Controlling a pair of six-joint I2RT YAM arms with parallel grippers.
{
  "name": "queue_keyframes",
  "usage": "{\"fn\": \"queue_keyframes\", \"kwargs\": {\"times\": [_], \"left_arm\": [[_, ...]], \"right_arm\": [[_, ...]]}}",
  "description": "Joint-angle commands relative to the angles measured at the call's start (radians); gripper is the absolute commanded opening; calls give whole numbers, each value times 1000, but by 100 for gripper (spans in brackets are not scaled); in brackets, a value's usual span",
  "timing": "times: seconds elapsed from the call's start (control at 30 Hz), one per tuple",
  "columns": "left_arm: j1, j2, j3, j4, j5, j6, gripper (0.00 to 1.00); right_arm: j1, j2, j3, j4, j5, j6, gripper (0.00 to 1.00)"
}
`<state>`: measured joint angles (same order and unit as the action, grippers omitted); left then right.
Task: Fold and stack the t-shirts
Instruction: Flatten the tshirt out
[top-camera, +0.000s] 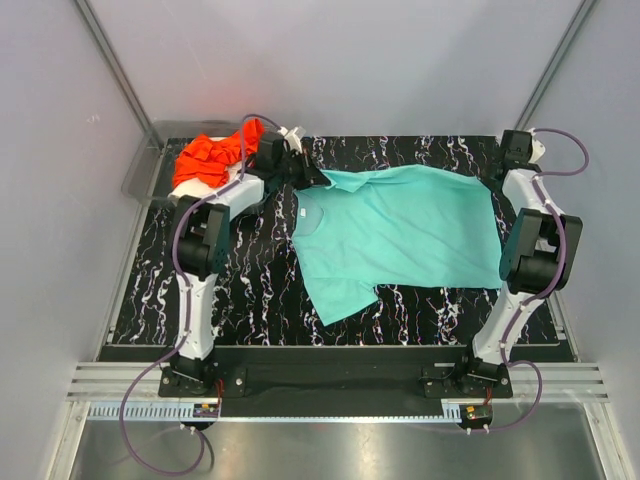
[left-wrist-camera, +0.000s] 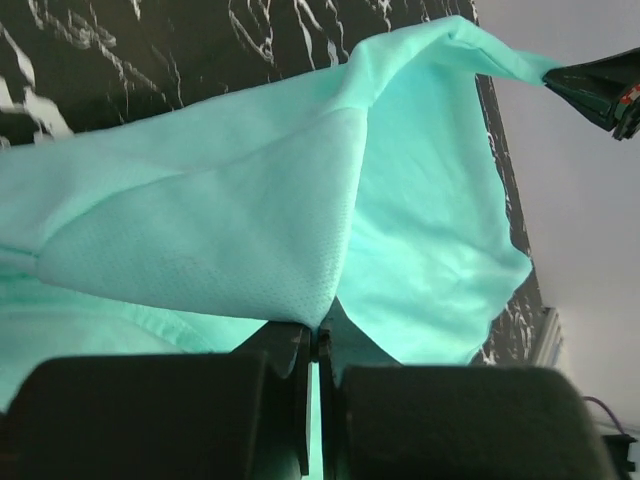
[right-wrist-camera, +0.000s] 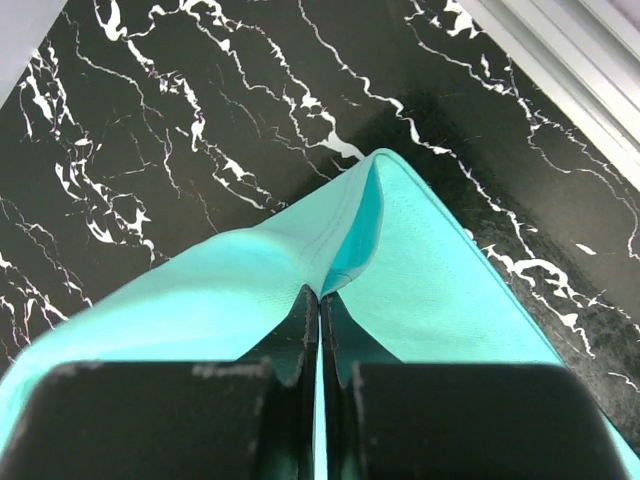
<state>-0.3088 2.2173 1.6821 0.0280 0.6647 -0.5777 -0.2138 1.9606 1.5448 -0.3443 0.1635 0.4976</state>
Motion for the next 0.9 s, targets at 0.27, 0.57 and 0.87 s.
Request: {"fn": "queue_keyframes", "kwargs": {"times": [0.27,0.57,0.87], "left_arm": [[11,-172,-172,-43,105,-218,0],[7,-205,-277,-25,131,-258,1],[-1,-189,-294,-25,153,-241,4]], "right_arm": [[-35,-37,37,-30,-7,-71,0],[-36,9,69,-55,-27,-103,0],[-36,38,63,-76,-21,-110,0]]}}
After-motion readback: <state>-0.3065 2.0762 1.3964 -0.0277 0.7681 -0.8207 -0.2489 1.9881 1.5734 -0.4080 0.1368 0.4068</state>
